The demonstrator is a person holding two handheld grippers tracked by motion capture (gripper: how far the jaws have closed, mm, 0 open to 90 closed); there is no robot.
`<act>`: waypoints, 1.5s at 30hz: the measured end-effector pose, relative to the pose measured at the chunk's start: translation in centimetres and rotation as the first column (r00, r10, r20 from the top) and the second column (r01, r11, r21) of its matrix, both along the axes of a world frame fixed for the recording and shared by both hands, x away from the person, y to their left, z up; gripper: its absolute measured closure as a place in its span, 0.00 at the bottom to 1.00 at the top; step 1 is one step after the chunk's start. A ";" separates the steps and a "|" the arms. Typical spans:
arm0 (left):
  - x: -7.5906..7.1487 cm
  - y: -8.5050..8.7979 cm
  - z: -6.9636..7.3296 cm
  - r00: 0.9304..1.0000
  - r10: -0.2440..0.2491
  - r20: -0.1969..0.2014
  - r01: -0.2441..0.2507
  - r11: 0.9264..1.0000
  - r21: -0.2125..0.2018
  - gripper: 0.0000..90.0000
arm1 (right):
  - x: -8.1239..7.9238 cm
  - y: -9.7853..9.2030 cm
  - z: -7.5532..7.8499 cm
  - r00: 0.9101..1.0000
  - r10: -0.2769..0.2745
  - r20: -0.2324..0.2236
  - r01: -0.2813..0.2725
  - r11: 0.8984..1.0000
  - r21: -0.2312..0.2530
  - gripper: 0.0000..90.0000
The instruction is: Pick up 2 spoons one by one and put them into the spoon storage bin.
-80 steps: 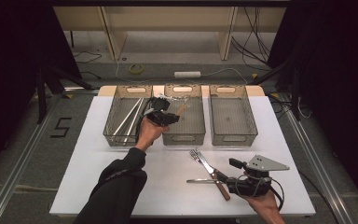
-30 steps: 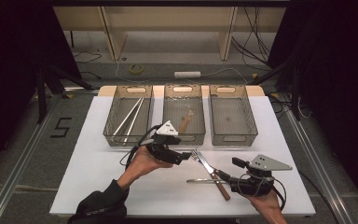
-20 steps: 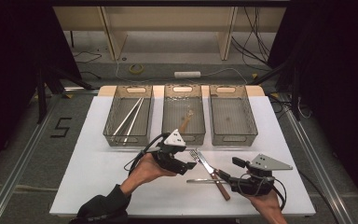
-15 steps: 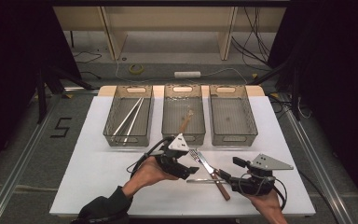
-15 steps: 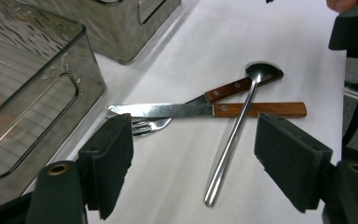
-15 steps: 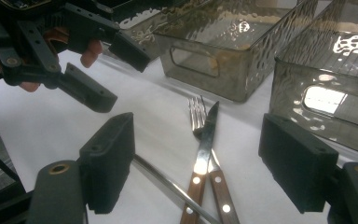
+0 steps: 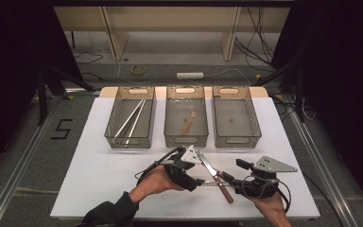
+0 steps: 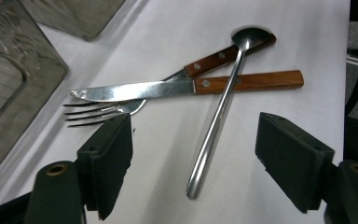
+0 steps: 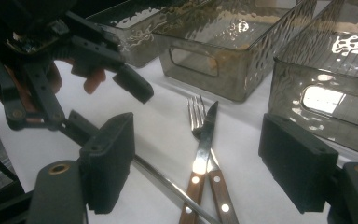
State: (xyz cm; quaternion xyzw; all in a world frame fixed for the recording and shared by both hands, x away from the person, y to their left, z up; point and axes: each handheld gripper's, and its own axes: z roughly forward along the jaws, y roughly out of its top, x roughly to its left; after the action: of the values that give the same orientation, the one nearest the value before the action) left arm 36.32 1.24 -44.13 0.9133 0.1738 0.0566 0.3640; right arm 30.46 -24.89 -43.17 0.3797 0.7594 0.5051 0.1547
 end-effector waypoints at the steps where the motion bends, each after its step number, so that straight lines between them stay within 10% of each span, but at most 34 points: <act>1: 0.0 -0.1 -0.1 1.000 -0.001 -0.001 0.001 1.000 0.000 0.30 | 0.0 0.0 0.0 1.000 0.000 -0.002 0.000 1.000 -0.002 0.31; 45: -0.5 -3.6 -3.4 0.992 -0.128 -0.019 0.129 0.981 0.141 0.76 | 0.1 0.1 -0.1 1.000 0.002 -0.006 -0.002 1.000 -0.005 0.31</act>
State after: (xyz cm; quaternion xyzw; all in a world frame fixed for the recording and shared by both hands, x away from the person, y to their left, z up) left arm 35.78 -2.37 -47.51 0.9465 0.1118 0.0409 0.2999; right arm 30.52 -24.82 -43.27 0.3802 0.7615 0.5022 0.1530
